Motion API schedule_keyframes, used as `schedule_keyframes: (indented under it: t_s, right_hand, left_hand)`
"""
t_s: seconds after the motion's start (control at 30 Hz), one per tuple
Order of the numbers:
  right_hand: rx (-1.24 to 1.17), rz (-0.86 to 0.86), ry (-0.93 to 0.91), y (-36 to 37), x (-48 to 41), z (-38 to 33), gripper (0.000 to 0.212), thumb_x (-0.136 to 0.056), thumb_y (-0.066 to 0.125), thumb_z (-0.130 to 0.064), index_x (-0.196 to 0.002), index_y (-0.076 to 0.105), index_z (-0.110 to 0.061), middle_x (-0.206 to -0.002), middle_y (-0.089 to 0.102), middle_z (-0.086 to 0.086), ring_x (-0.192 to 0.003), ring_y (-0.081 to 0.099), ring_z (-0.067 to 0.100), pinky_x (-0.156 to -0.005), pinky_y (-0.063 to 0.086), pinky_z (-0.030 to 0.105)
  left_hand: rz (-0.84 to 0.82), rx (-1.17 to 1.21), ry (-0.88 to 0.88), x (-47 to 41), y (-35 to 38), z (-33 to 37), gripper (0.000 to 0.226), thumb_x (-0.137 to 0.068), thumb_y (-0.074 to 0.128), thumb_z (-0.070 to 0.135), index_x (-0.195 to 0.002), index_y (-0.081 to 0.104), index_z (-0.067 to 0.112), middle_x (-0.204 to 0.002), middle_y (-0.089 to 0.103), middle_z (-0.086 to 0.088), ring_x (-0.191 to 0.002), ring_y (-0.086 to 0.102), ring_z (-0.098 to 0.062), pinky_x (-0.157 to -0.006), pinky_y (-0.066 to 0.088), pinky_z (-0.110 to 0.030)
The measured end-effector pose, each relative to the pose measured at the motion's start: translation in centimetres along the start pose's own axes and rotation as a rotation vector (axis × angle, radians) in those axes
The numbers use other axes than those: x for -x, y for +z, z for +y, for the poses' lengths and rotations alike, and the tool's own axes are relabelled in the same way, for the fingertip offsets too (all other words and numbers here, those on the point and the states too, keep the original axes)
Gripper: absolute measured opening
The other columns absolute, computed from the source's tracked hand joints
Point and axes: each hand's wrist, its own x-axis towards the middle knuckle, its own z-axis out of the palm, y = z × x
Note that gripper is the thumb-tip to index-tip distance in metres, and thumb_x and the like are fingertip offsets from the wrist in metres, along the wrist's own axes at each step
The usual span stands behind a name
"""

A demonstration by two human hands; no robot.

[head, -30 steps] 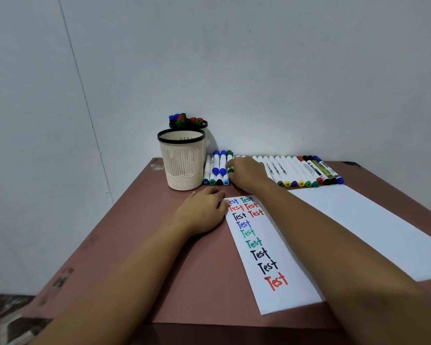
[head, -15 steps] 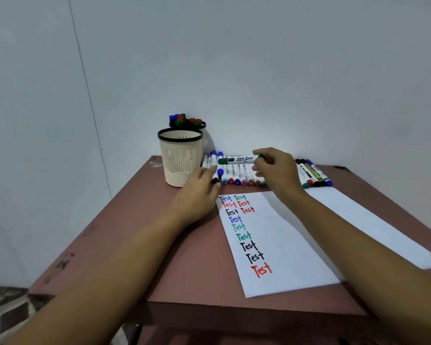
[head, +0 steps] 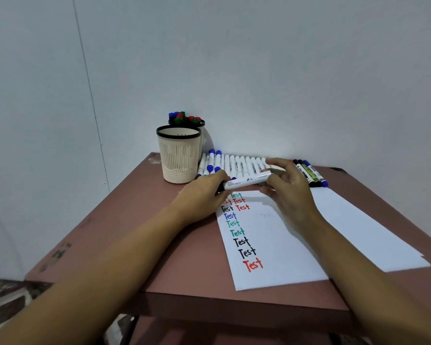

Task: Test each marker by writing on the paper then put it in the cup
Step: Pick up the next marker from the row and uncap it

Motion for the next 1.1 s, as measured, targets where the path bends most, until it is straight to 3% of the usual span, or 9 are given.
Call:
schedule_keyframes:
  t_s: [0.07,0.17,0.27,0.43,0.6,0.77,0.93,1.1]
  right_hand:
    - [-0.128,-0.03,0.123,0.1,0.2,0.2,0.027,-0.091,0.056,-0.002,-0.109,0.057,-0.021,-0.09,0.065,0.008,-0.077,0.064,0.014,-0.067,0.053,0.024]
    - [-0.188,-0.099,0.225,0.5,0.6,0.4,0.019,-0.088,0.062,-0.008,-0.106,0.059,-0.015,-0.079,0.066,0.005,-0.069,0.065,0.012,-0.064,0.055,0.024]
    - [-0.122,-0.157,0.225,1.0,1.0,0.5,0.006,-0.088,0.061,-0.012,-0.091,0.065,-0.008,-0.07,0.064,0.004,-0.062,0.06,0.008,-0.059,0.054,0.018]
    - [-0.025,-0.141,0.192,0.9,0.8,0.7,0.017,-0.091,0.06,-0.019,-0.08,0.065,-0.007,-0.058,0.056,0.001,-0.052,0.05,0.008,-0.05,0.042,0.018]
    - [-0.024,-0.133,0.171,1.0,0.7,0.8,0.018,-0.092,0.059,-0.018,-0.08,0.063,-0.006,-0.057,0.056,0.0,-0.053,0.049,0.008,-0.05,0.041,0.019]
    - [-0.021,-0.172,0.117,0.9,0.5,1.1,0.018,-0.093,0.057,-0.019,-0.082,0.062,-0.005,-0.059,0.055,0.0,-0.057,0.049,0.01,-0.055,0.041,0.022]
    - [-0.027,-0.202,0.08,0.7,0.4,1.0,0.02,-0.093,0.056,-0.021,-0.08,0.063,-0.007,-0.06,0.054,-0.001,-0.058,0.048,0.008,-0.057,0.042,0.02]
    - [0.012,-0.223,0.007,0.4,0.6,0.9,0.017,-0.091,0.057,-0.022,-0.083,0.065,-0.01,-0.064,0.053,0.002,-0.058,0.048,0.008,-0.055,0.043,0.019]
  left_hand:
    - [0.0,-0.011,-0.014,0.0,-0.1,0.3,0.02,-0.092,0.054,0.024,-0.105,0.049,0.01,-0.075,0.049,0.006,-0.063,0.041,-0.016,-0.058,0.03,-0.028]
    - [-0.017,-0.076,-0.009,0.0,0.1,0.7,0.021,-0.092,0.054,0.027,-0.102,0.044,0.012,-0.069,0.044,0.006,-0.06,0.04,-0.018,-0.055,0.029,-0.03]
    - [-0.006,-0.064,-0.001,0.1,0.3,1.0,0.02,-0.092,0.053,0.027,-0.102,0.044,0.012,-0.069,0.045,0.005,-0.058,0.042,-0.019,-0.055,0.03,-0.03]
    - [-0.05,0.02,0.011,0.1,0.3,1.4,0.026,-0.095,0.045,0.039,-0.108,0.053,0.017,-0.072,0.046,0.012,-0.062,0.042,-0.007,-0.059,0.029,-0.025]
    - [-0.066,0.145,0.037,-0.1,0.0,1.7,0.019,-0.096,0.047,0.029,-0.084,0.05,0.014,-0.063,0.042,0.012,-0.055,0.041,-0.006,-0.052,0.032,-0.017]
    - [-0.074,0.197,0.008,-0.1,0.4,1.5,0.018,-0.096,0.047,0.034,-0.09,0.05,0.018,-0.062,0.044,0.011,-0.055,0.043,-0.007,-0.055,0.035,-0.03]
    - [-0.033,0.392,-0.049,-0.4,0.4,1.4,0.045,-0.082,0.045,0.058,-0.09,0.063,0.018,-0.066,0.054,0.005,-0.06,0.047,-0.012,-0.06,0.042,-0.039]
    - [-0.04,0.545,-0.087,-0.2,0.3,0.9,0.044,-0.078,0.052,0.06,-0.104,0.068,0.028,-0.084,0.068,0.001,-0.079,0.06,-0.023,-0.071,0.047,-0.041]
